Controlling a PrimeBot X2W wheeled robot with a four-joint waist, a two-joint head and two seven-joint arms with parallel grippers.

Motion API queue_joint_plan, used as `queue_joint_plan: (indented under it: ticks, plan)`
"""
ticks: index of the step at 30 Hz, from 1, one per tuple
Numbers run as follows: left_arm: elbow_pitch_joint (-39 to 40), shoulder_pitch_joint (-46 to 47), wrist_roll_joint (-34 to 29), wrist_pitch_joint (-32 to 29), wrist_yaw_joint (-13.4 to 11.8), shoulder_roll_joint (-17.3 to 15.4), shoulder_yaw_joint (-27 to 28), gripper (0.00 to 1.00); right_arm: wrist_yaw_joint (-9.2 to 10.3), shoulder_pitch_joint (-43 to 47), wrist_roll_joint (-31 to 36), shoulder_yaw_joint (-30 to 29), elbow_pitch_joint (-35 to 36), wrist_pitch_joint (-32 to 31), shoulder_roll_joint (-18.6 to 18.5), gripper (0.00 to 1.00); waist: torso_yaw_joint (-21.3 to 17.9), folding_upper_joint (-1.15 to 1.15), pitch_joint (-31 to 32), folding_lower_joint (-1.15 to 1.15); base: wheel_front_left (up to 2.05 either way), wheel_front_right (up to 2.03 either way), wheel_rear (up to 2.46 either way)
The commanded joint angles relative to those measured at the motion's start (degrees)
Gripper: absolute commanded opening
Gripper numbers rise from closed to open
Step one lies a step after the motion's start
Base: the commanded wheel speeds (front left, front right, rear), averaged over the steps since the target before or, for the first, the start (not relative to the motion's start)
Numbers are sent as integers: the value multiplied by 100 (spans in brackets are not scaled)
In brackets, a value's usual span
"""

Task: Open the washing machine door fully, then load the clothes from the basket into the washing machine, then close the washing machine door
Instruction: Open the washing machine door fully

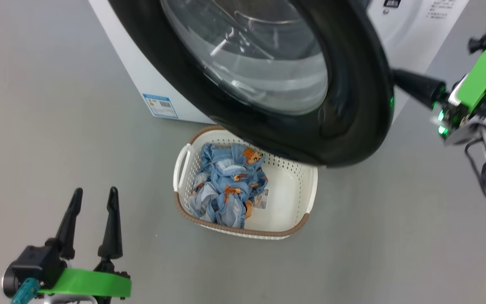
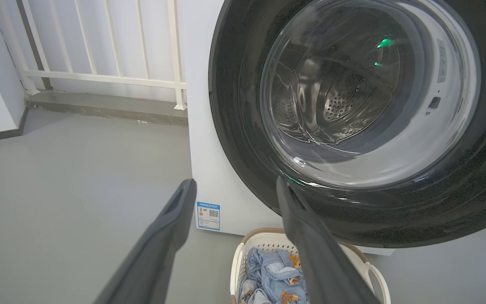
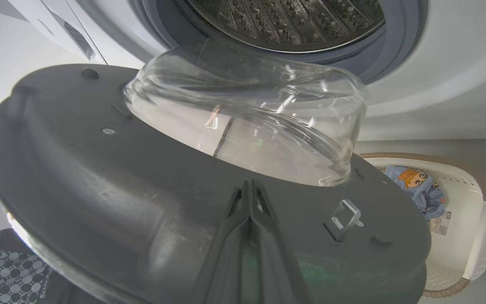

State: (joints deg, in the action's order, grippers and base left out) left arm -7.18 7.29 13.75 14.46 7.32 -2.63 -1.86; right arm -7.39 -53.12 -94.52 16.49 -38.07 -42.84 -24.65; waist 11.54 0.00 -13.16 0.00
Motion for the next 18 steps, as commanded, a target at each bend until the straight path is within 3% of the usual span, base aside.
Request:
queue_joint_plan:
  ticks: [1,18]
  plan:
    - [101,-16,-13,54,17,-103,188,100,-10,192,-150,121,219,-82,128,0,42,0,127,0,0,0,0]
    - [3,-328,-58,54,17,-176,202,100,-10,1493,-416,243,1158,-209,407,0,462,0,717,0,0,0,0]
